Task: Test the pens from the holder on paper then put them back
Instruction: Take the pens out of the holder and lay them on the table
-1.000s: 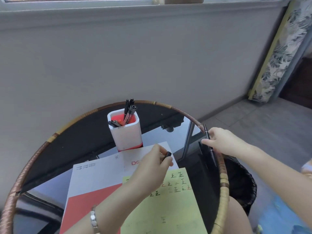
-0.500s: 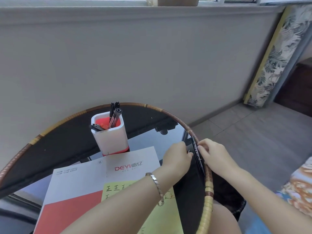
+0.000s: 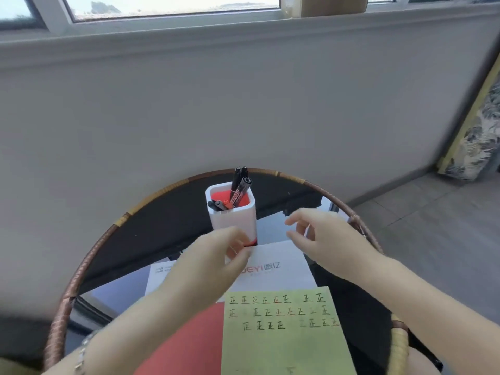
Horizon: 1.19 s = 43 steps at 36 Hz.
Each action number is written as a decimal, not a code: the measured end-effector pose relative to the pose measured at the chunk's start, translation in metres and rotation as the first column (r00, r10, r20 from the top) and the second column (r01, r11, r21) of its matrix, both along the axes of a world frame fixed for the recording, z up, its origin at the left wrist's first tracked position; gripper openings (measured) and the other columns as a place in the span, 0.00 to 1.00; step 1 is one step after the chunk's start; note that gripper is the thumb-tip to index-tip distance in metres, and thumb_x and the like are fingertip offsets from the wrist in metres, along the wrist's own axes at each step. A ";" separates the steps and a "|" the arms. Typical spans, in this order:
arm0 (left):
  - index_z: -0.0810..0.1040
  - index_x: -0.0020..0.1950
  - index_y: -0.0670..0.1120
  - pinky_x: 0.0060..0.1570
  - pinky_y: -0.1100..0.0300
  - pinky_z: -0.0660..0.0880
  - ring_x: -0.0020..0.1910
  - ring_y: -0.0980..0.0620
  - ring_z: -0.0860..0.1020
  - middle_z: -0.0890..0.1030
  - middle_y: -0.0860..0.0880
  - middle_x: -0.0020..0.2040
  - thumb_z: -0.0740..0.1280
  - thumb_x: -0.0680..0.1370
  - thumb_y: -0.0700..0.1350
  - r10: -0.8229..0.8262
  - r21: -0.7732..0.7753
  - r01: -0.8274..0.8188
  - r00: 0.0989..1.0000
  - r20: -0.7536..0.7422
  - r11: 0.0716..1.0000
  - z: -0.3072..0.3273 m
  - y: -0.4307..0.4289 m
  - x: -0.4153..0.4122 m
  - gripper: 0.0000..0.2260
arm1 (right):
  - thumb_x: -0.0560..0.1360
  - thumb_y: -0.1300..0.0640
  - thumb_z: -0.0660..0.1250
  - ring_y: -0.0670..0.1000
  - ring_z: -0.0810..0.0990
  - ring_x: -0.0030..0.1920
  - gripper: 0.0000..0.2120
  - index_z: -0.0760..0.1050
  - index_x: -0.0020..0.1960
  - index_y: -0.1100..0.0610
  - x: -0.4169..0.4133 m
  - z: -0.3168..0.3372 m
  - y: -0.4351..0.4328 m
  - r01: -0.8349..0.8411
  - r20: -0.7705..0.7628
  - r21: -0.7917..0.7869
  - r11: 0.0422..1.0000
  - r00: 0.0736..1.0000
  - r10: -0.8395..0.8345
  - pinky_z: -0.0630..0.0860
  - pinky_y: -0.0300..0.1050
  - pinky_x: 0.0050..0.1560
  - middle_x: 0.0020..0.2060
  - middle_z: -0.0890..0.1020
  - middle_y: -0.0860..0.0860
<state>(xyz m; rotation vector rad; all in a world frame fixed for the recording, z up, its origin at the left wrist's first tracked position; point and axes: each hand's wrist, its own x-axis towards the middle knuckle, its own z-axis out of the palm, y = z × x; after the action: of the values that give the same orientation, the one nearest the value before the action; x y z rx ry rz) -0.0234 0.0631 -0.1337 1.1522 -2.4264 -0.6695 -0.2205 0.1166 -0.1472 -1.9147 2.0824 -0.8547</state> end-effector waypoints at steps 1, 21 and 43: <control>0.76 0.51 0.55 0.43 0.66 0.74 0.42 0.66 0.75 0.78 0.60 0.42 0.62 0.77 0.48 0.034 0.001 -0.034 0.999 -0.017 0.999 0.001 -0.003 0.011 0.05 | 0.76 0.52 0.61 0.40 0.71 0.35 0.11 0.73 0.58 0.51 0.010 0.005 -0.009 -0.024 -0.019 -0.025 0.999 1.000 0.023 0.71 0.37 0.39 0.37 0.73 0.41; 0.73 0.57 0.54 0.46 0.68 0.72 0.50 0.67 0.72 0.74 0.62 0.47 0.63 0.76 0.44 0.143 -0.018 -0.156 0.943 -0.300 0.988 -0.006 -0.011 0.059 0.10 | 0.76 0.56 0.63 0.46 0.75 0.31 0.07 0.77 0.48 0.57 0.067 0.042 -0.051 0.002 -0.025 -0.457 0.889 1.000 -0.016 0.72 0.33 0.34 0.36 0.75 0.46; 0.70 0.47 0.46 0.38 0.57 0.68 0.37 0.51 0.70 0.71 0.53 0.36 0.54 0.80 0.53 -0.122 -0.100 0.105 0.976 -0.178 0.989 -0.008 0.036 0.000 0.12 | 0.74 0.53 0.64 0.45 0.69 0.24 0.09 0.71 0.38 0.56 0.062 0.027 0.029 0.025 0.833 -0.021 0.999 0.554 0.004 0.67 0.33 0.26 0.23 0.75 0.46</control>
<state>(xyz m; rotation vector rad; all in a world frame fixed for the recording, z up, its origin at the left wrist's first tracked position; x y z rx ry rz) -0.0230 0.0986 -0.1418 0.8811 -2.3520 -0.6622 -0.1589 0.1459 -0.1199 -1.0860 1.4503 -1.4404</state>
